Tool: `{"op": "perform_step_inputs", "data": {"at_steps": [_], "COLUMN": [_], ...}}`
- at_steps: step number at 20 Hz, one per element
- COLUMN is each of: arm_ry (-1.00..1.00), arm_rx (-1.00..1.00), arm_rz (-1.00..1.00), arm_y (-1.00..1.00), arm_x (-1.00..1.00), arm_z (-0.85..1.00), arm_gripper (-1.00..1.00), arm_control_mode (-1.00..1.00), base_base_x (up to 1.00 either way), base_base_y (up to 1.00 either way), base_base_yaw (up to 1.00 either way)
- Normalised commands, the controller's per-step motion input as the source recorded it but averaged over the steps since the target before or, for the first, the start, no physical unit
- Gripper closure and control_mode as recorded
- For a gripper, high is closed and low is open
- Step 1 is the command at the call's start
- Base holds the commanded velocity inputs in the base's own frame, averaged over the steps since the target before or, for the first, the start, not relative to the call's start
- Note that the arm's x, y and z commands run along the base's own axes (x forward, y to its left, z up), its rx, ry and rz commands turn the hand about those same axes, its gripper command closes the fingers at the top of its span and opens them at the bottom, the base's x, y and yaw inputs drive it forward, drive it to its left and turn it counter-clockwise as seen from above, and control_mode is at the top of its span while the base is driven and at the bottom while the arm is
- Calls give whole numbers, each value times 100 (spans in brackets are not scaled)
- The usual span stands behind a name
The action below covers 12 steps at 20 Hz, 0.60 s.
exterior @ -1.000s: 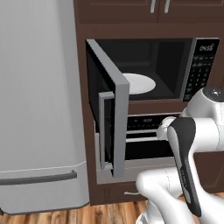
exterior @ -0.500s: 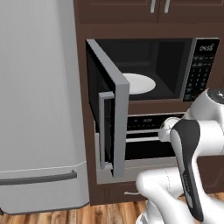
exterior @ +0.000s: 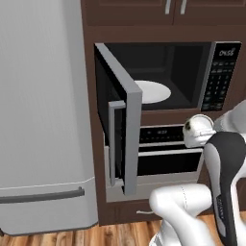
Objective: Pick the mug from the counter and place it inside the microwave. Then close the microwave.
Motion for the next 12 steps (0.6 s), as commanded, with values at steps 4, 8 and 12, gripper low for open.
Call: {"op": "perform_step_inputs", "data": {"at_steps": [4,8,12], "arm_ry": [0,0,0], "arm_rx": [0,0,0], "arm_rz": [0,-1,-3], "arm_y": [0,10,3], "arm_x": [68,86,91], "arm_z": [22,3,-4], "arm_gripper": [100,100,100], "arm_control_mode": [-100,-100,-100], "base_base_x": [0,0,0], "base_base_y": [0,0,0], "base_base_yaw": [0,0,0]}}
